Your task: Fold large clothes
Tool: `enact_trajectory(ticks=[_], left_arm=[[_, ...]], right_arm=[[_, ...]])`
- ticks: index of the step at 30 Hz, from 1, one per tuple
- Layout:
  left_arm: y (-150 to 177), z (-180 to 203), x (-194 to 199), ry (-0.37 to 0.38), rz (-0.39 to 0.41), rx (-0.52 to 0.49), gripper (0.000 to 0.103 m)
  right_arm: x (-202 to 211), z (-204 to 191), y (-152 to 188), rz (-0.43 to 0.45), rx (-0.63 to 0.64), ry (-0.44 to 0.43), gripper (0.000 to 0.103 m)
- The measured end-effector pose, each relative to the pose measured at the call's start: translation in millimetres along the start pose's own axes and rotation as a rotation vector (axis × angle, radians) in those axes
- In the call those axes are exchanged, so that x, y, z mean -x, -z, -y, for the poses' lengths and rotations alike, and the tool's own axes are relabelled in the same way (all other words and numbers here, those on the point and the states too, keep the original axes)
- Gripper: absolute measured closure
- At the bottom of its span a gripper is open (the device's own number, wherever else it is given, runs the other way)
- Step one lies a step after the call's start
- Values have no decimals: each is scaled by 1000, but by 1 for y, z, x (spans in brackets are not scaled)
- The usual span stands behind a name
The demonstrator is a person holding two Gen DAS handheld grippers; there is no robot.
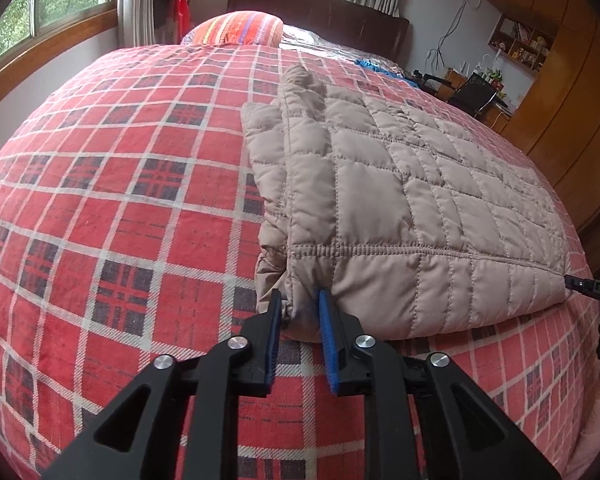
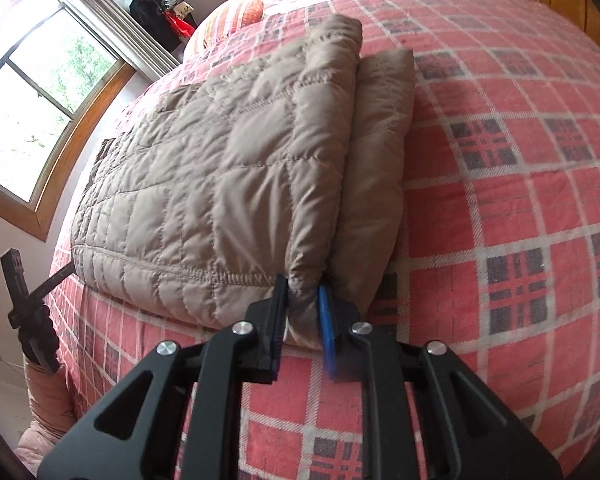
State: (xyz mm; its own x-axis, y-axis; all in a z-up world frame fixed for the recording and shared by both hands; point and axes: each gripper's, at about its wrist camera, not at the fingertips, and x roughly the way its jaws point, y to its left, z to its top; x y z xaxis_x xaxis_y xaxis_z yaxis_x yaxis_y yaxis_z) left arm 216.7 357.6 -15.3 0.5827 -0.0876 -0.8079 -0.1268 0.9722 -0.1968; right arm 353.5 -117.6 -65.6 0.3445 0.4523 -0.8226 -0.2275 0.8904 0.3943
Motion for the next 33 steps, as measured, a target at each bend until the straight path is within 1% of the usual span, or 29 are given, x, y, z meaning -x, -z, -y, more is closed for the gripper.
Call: enact_trajectory(ticks=[1, 3, 4, 5, 6, 7, 9, 10, 12, 13, 15, 17, 19, 22, 26, 28, 30, 31, 33], left_arm=[[-3, -2, 7, 14, 9, 12, 64], [-12, -7, 18, 24, 30, 32, 56], [-18, -9, 21, 27, 33, 39, 49], [-25, -11, 22, 33, 33, 47, 45], [-33, -14, 22, 41, 36, 59, 39], [-39, -16, 20, 43, 38, 74, 38], [-55, -20, 9, 38, 18, 84, 34], [-62, -22, 2, 40, 4, 92, 32], [-73, -30, -15, 59, -28, 127, 32], [-76, -34, -25, 74, -44, 149, 32], [-81, -44, -40, 99, -70, 208, 32], [-84, -52, -52, 163, -81, 260, 32], [-87, -56, -62, 217, -91, 285, 31], [-89, -58, -75, 257, -111, 295, 28], [-94, -58, -84, 285, -101, 288, 26], [-98, -54, -89, 296, -108, 276, 20], [-103, -48, -94, 289, -107, 257, 17], [-106, -45, -95, 282, -107, 251, 17], [-110, -39, -97, 278, -109, 238, 18]], right_arm=[[6, -2, -1, 11, 0, -8, 73], [22, -6, -6, 50, 4, -9, 47], [28, -7, -9, 70, 8, -1, 43], [35, -6, -13, 91, 6, 6, 40], [40, -4, -19, 103, -1, 2, 39], [42, -1, -24, 105, -14, -16, 37], [42, 6, -36, 97, -37, -56, 30], [39, 11, -42, 95, -46, -52, 30], [30, 21, -52, 79, -76, -24, 29], [25, 26, -56, 71, -98, -27, 29], [13, 36, -64, 47, -138, -72, 29], [3, 42, -71, 37, -159, -99, 29], [-6, 45, -75, 27, -180, -121, 27], [-20, 50, -81, 8, -203, -123, 27], [-36, 55, -86, -4, -227, -145, 24], [-43, 57, -89, -10, -232, -165, 22], [-49, 56, -90, -13, -230, -165, 23], [-50, 56, -91, -10, -229, -163, 23], [-52, 51, -92, -2, -208, -155, 36]])
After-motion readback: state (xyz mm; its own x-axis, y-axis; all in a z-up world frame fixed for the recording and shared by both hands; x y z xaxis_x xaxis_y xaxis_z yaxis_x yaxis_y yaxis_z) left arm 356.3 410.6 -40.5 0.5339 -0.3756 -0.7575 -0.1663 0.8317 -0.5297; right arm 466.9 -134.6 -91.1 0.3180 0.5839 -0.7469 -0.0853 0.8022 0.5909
